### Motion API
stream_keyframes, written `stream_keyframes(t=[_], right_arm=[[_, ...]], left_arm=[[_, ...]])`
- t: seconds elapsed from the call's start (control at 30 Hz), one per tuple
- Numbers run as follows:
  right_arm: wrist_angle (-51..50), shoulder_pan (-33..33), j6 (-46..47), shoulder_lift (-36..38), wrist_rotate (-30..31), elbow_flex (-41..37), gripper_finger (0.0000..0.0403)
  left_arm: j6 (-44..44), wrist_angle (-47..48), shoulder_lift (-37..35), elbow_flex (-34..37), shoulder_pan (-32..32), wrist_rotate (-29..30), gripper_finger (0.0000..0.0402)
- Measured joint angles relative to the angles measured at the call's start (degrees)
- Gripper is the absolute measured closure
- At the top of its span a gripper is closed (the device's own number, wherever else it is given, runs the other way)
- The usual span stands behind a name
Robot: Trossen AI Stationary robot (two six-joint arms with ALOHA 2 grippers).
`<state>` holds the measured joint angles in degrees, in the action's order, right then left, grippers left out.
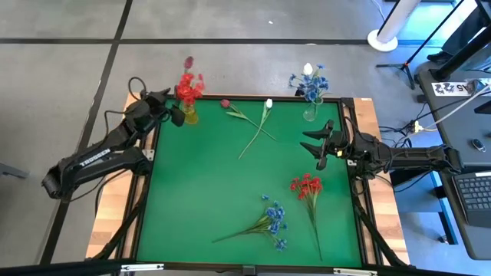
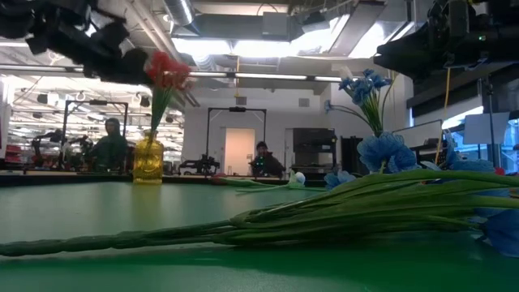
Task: Sort flowers into vase by color
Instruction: Put the orange flowers into the yellow vase
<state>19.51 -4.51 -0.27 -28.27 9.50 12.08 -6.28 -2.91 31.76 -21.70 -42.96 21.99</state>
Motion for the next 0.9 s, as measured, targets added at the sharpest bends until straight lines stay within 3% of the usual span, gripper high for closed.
stream_keyframes(t=[0.3,0.47,0.63,0.9], right_arm=[[0.0,0.0,0.0,0.0,0.0,0.0,0.0213],[-0.1,0.0,0.0,0.0,0.0,0.0,0.0213],[-0.4,0.0,0.0,0.0,0.0,0.0,0.0213],[-0.4,0.0,0.0,0.0,0.2,0.0,0.0213]], left_arm=[[8.9,13.5,-5.8,-7.3,3.4,0.4,0.0144],[12.8,21.3,-8.0,-10.4,9.4,-12.2,0.0144],[15.0,20.2,-9.3,-11.2,18.2,-22.3,0.0149],[17.9,19.8,-4.0,-11.2,33.6,-15.6,0.0167]])
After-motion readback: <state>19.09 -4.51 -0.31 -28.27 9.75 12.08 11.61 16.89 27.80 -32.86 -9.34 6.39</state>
